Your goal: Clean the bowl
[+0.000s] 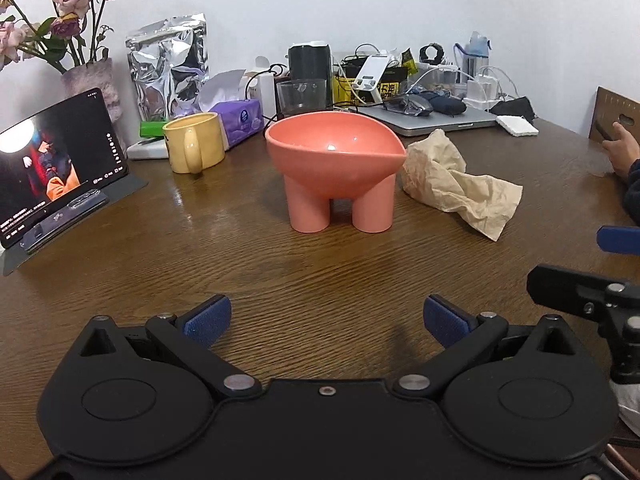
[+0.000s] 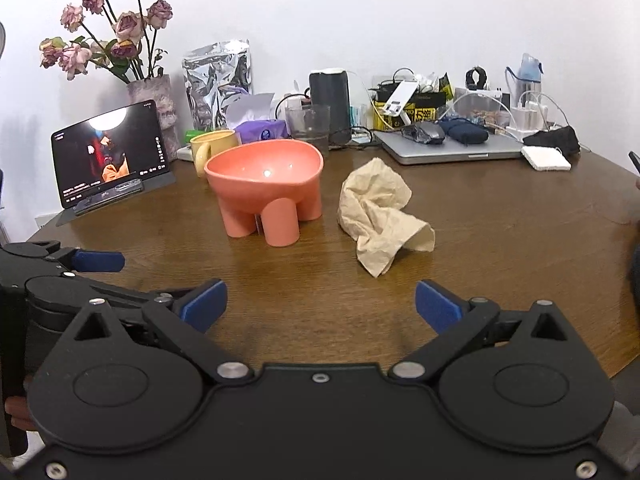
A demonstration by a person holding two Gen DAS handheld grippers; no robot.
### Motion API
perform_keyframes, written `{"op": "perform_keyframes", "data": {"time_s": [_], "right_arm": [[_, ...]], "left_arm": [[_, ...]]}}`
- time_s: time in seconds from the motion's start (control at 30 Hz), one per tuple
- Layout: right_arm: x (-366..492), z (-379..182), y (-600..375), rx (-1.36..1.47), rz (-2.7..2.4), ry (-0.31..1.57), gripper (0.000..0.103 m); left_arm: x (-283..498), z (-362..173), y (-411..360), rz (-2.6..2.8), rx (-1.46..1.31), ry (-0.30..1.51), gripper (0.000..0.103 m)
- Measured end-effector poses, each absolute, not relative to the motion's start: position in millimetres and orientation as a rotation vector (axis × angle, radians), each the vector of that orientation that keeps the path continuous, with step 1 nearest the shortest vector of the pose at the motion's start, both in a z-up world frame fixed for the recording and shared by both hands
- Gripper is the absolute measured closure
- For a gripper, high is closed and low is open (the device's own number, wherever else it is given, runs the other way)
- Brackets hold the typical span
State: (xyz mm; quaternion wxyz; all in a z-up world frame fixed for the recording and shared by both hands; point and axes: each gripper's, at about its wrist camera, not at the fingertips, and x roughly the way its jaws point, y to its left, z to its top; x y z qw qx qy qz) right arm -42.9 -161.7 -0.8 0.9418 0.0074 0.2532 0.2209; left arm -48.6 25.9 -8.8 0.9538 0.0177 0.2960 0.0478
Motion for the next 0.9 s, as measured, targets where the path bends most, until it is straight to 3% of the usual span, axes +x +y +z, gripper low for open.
{"op": "perform_keyframes", "data": {"time_s": [0.9], "right_arm": [[-43.4,-9.4,-162.8,0.028,0.45,0.555,0.002]], "left_arm": [[-57.6,-7.9,27.0,0.054,0.02,0.569,0.0]]}}
